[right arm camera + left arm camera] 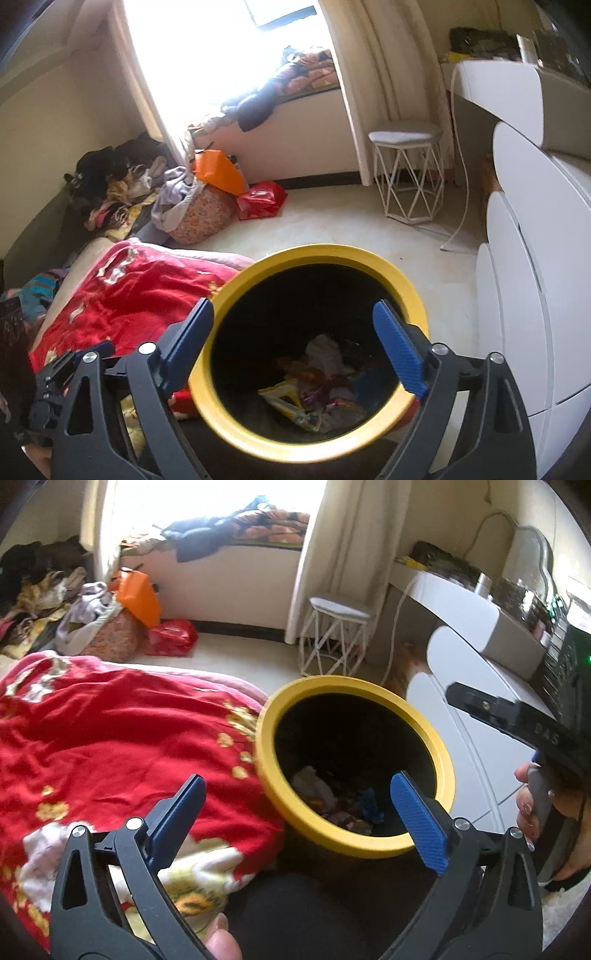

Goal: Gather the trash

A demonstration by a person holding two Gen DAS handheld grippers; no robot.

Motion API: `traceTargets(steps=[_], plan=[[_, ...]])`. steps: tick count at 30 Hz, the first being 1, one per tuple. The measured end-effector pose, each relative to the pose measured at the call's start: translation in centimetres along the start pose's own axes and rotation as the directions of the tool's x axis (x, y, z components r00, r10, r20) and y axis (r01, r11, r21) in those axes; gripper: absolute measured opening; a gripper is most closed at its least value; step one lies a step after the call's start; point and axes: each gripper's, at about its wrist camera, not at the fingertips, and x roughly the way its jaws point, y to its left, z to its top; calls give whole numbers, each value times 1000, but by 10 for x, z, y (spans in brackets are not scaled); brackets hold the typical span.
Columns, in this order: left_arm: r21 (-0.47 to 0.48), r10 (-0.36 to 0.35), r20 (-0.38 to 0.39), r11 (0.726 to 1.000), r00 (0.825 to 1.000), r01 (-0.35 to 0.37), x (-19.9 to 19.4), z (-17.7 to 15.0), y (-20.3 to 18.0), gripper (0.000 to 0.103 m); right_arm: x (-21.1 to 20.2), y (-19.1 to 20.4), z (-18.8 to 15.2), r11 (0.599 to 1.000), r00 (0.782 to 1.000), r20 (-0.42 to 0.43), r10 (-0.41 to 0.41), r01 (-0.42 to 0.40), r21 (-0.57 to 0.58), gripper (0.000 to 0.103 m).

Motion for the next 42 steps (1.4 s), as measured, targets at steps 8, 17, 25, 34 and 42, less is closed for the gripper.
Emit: traceTargets(steps=[8,17,25,34,42], plan=[[-53,109,67,993,992,-105,-45,-9,30,92,-23,47,-7,992,996,60,66,-59,-108,96],[-112,243,239,969,940,-222,-106,-26,53,92,-57,101,-35,964,966,219,136,-78,-254,96],[-180,307,282,948,909,-264,-139,-49,65,92,-80,125,-66,953,914,382,138,-18,-302,96],[-188,340,292,937,894,-294,-147,-62,70,92,-79,129,-73,951,913,392,118,9,-309,97],[-189,340,291,937,894,-294,-147,-64,70,92,-79,129,-73,952,910,399,115,14,-306,96]])
